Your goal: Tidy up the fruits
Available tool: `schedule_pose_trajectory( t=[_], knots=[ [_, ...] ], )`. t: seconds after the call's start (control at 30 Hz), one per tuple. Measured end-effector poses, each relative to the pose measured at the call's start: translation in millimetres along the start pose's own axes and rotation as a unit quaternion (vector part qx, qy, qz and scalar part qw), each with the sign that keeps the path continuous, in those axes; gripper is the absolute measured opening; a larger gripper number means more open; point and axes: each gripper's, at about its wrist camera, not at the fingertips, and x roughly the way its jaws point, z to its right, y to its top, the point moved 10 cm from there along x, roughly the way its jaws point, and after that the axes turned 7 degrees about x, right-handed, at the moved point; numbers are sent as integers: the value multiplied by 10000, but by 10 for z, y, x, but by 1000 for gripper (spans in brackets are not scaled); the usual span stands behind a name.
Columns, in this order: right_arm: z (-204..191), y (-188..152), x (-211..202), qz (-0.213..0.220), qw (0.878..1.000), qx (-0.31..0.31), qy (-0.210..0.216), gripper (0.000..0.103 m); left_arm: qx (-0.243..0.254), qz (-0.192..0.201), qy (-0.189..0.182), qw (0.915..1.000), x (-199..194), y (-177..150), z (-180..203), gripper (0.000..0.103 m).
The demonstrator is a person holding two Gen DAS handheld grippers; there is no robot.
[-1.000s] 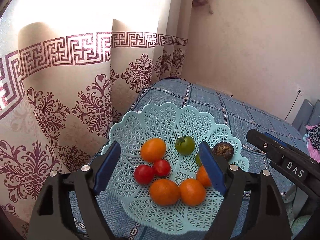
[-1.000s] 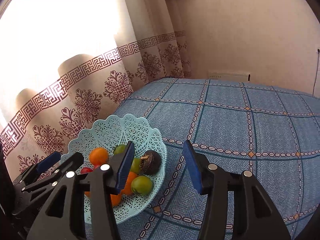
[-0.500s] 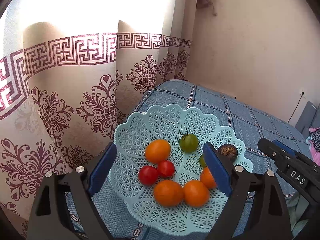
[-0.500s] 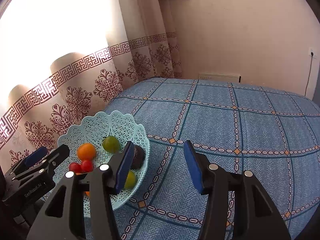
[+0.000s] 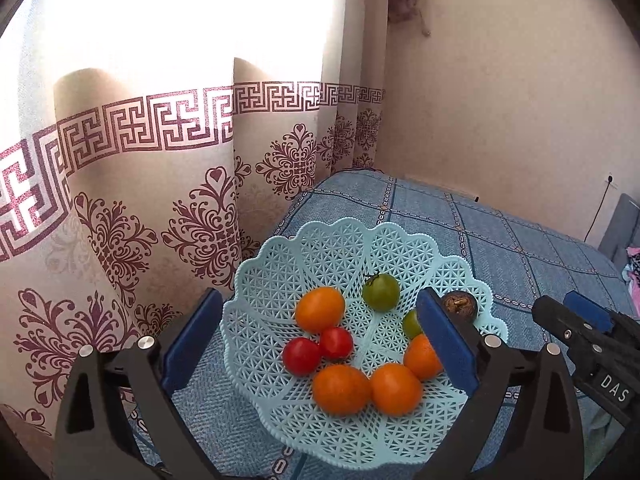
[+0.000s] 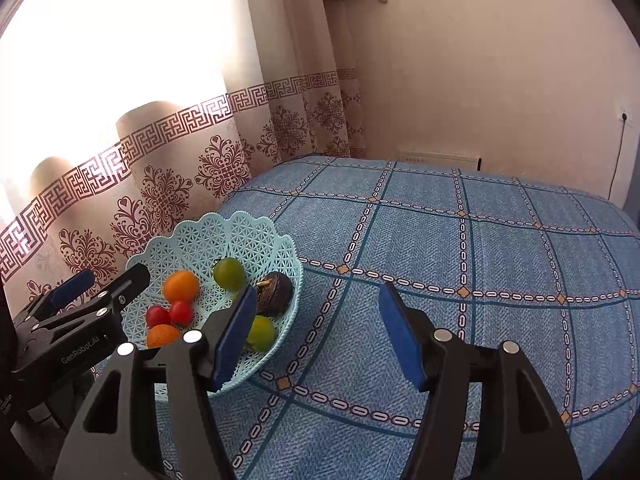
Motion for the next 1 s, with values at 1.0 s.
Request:
schedule_pose_trajectory(
  t=[1.0],
  knots=[
    [-435, -259, -576, 353, 9964, -770, 98, 98, 521, 109, 613, 9967, -696, -401, -236, 100]
  ],
)
